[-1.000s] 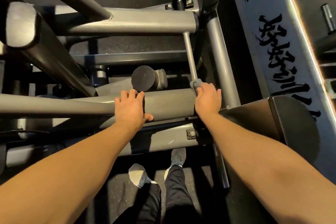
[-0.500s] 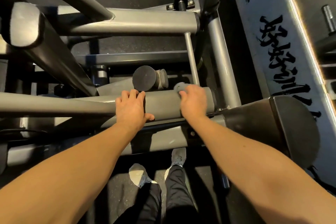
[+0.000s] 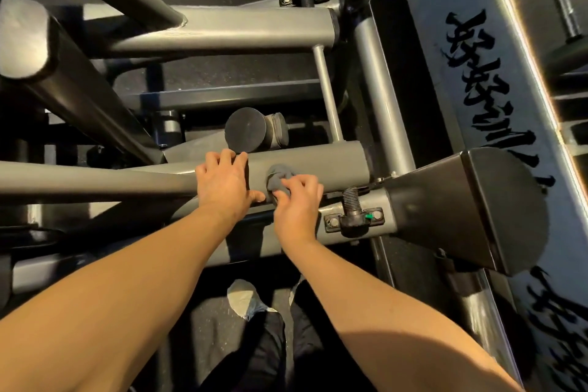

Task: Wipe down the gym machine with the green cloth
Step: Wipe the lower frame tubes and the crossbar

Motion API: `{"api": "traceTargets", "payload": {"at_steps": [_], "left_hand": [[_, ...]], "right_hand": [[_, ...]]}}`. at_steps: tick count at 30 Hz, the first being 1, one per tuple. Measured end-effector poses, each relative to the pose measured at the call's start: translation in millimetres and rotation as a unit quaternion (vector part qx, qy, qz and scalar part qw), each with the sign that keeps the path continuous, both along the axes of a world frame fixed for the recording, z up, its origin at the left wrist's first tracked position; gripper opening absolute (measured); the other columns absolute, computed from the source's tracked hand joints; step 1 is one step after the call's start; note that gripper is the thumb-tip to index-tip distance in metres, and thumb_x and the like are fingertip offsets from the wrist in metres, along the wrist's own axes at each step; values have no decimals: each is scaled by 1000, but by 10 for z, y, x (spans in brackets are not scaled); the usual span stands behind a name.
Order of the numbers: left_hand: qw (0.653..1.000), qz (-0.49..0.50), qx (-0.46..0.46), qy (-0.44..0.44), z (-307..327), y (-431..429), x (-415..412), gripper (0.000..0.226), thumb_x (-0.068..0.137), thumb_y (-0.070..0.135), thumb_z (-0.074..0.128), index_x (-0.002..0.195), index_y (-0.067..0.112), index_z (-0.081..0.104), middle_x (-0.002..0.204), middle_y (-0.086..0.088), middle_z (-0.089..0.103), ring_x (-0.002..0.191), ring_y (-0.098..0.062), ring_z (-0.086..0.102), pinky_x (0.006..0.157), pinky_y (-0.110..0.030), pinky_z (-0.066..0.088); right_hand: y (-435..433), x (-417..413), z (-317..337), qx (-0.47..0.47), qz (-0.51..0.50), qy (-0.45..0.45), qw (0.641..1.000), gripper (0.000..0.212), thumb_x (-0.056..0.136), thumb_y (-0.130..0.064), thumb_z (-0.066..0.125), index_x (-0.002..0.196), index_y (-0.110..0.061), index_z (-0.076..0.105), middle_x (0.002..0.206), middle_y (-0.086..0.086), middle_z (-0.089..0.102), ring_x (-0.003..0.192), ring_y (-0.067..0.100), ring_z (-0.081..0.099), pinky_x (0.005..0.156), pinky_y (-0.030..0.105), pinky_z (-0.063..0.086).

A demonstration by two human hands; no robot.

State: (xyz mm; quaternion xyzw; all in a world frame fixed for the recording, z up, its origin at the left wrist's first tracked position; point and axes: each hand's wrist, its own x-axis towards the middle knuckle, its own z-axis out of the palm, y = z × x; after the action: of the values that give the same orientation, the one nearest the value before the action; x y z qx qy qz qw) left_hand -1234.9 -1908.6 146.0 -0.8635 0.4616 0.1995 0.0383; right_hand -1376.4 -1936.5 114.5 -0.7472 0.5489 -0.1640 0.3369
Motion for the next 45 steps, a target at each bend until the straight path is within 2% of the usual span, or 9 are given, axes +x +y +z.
{"api": "traceTargets", "payload": {"at_steps": [11, 15, 19, 23, 29, 32, 36, 39, 45], "left_hand": [[996, 0, -86, 3, -80, 183, -68, 84, 84, 58, 74, 150, 20, 40, 148, -4, 45, 133, -27, 39, 114, -44, 34], [991, 11, -132, -35, -85, 387, -177, 56, 88, 41, 73, 135, 17, 56, 142, -7, 50, 129, -28, 45, 112, -46, 35], [986, 34, -152, -63, -107, 639, -264, 37, 89, 36, 70, 120, 17, 64, 130, -7, 54, 117, -29, 50, 105, -46, 38], [977, 118, -166, -55, -110, 827, -329, 33, 89, 35, 72, 115, 16, 64, 122, -6, 56, 111, -27, 51, 99, -45, 42], [902, 395, -170, -29, -86, 977, -278, 57, 87, 40, 77, 129, 7, 54, 131, -14, 50, 123, -34, 46, 107, -53, 41], [893, 419, -160, -26, -116, 972, -263, 60, 87, 43, 77, 126, 5, 53, 130, -16, 50, 126, -36, 44, 109, -54, 40], [888, 425, -165, -53, -208, 952, -227, 61, 83, 48, 78, 119, 7, 53, 121, -14, 51, 119, -34, 45, 103, -51, 45], [884, 433, -168, -51, -221, 939, -206, 61, 81, 48, 80, 117, 7, 52, 119, -14, 50, 116, -33, 44, 96, -48, 47], [899, 407, -149, -67, -201, 976, -181, 60, 82, 53, 77, 110, 7, 50, 115, -17, 50, 107, -33, 44, 91, -46, 48]], "right_hand": [[-573, -510, -66, -17, -161, 41, 986, 15, 97, -12, 63, 110, -10, 71, 132, 4, 54, 118, 21, 40, 103, 42, 42], [-289, -114, -66, -11, 17, 61, 998, 28, 102, -18, 55, 129, -14, 61, 160, 5, 37, 151, 24, 24, 122, 43, 21], [-310, 152, -2, -39, 189, 75, 978, 36, 104, -22, 52, 137, -8, 52, 160, 10, 36, 154, 26, 22, 125, 48, 20], [-665, 217, -73, -92, 286, 143, 943, 51, 107, -33, 43, 156, -21, 35, 158, 1, 40, 151, 20, 25, 126, 46, 13], [-820, 232, -150, -84, 190, 200, 957, 41, 107, -32, 38, 143, -20, 52, 149, 6, 50, 146, 26, 33, 123, 51, 22], [-387, 471, -129, -117, 266, 162, 943, 39, 103, -28, 47, 139, -15, 51, 143, 5, 50, 141, 26, 37, 117, 49, 31], [17, 628, -134, -115, 356, 137, 917, 55, 105, -25, 48, 156, -10, 35, 166, 10, 25, 157, 26, 10, 128, 46, 11], [-106, 376, -150, -141, 427, 110, 887, 58, 99, -17, 62, 152, -7, 42, 164, 11, 30, 156, 25, 16, 128, 44, 14], [-576, -408, -167, -159, 309, 158, 924, 61, 89, -1, 68, 147, -4, 50, 158, 11, 42, 152, 27, 30, 124, 50, 25]]}}
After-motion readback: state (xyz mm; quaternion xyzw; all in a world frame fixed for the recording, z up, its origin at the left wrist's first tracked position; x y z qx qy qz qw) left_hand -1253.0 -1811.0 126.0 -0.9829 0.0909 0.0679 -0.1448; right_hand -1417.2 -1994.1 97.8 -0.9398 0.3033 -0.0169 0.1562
